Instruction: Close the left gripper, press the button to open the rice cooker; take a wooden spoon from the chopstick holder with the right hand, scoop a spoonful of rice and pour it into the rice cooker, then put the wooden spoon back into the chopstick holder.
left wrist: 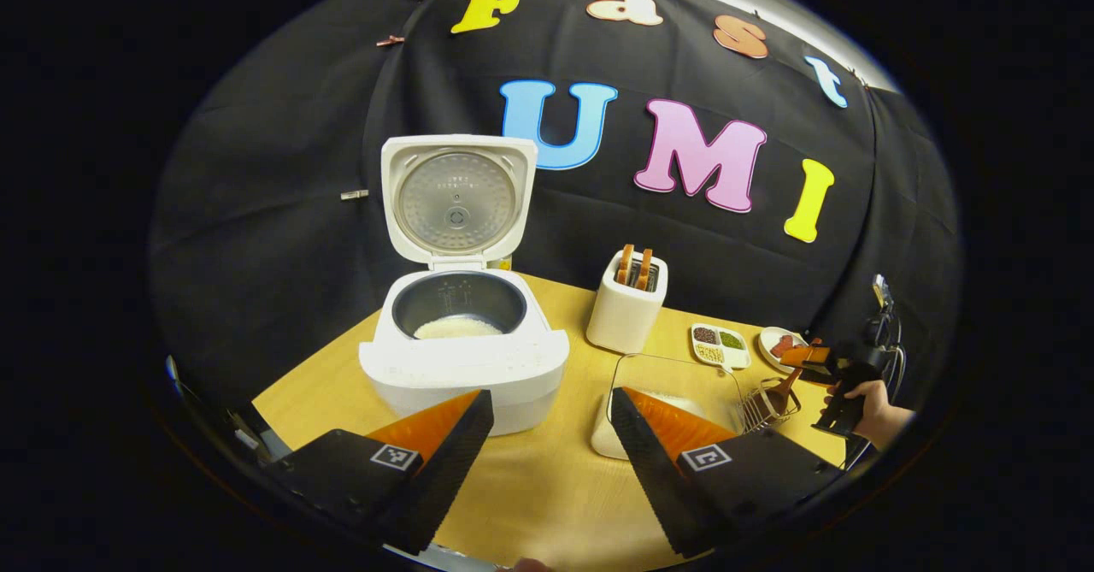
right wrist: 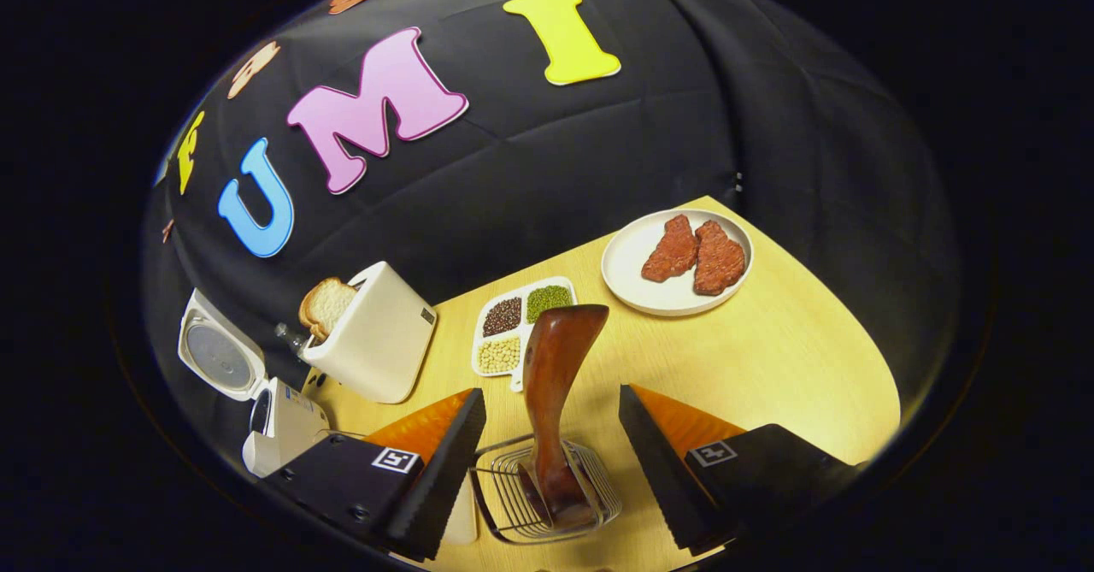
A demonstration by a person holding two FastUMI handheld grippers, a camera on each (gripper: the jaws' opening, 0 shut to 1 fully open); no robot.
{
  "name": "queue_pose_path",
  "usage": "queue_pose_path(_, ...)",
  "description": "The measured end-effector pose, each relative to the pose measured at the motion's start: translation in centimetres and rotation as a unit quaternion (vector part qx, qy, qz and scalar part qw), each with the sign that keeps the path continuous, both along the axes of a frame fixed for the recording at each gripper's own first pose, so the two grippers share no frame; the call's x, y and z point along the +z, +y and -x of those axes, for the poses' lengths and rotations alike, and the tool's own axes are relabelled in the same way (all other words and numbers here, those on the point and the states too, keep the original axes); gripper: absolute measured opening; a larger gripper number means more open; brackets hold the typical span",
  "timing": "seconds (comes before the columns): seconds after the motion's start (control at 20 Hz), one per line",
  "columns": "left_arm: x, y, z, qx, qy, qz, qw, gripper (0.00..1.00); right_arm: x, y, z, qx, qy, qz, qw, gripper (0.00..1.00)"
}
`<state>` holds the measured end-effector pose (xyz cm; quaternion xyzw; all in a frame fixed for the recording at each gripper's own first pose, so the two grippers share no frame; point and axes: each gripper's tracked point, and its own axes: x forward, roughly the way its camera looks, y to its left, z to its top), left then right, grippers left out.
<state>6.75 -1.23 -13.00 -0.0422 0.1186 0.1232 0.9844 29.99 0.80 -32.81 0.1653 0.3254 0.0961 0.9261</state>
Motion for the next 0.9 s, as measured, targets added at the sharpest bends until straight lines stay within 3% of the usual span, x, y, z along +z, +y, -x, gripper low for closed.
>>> queue_pose_path(0.05, -0.4, 0.0, -0.2, 0.003, 0.008, 0.005, 1.0, 0.96, -0.5, 0.4, -0.8, -0.006, 0.004, -0.009, 1.0, 0.97)
queue_pose_path(0.2, -1.9, -0.2, -0.5, 0.004, 0.024, 0.018, 1.0, 0.96, -1.6, 1.2, -1.1, -0.02, 0.032, -0.035, 0.999, 0.96)
queue_pose_path(0.25, -2.1, -0.1, -0.3, 0.005, 0.027, 0.021, 0.999, 0.96, -1.8, 0.9, -1.2, -0.027, 0.034, -0.031, 0.999, 0.78)
queue_pose_path(0.3, -2.3, 0.0, -0.3, 0.006, 0.029, 0.024, 0.999, 0.96, -1.7, 0.6, -1.4, -0.034, 0.03, -0.019, 0.999, 0.67)
queue_pose_path(0.35, -2.6, -0.1, -0.1, 0.002, 0.031, 0.029, 0.999, 0.96, -1.3, 0.3, -1.5, -0.038, 0.02, -0.007, 0.999, 0.45)
queue_pose_path(0.4, -2.9, -0.2, -0.1, -0.004, 0.032, 0.035, 0.999, 0.96, -0.9, 0.0, -1.3, -0.042, 0.012, 0.007, 0.999, 0.31)
queue_pose_path(0.45, -3.1, -0.4, 0.0, -0.01, 0.035, 0.04, 0.999, 0.96, -0.5, 0.1, -0.8, -0.038, 0.012, 0.017, 0.999, 0.27)
queue_pose_path(0.6, -3.9, -0.4, 0.0, -0.026, 0.043, 0.046, 0.998, 0.96, 1.0, 0.4, 0.3, -0.033, -0.005, 0.038, 0.999, 0.18)
queue_pose_path(0.9, -2.7, 0.6, 1.0, -0.067, 0.019, 0.042, 0.997, 0.96, 8.2, 0.4, 1.8, -0.05, -0.078, 0.066, 0.993, 0.19)
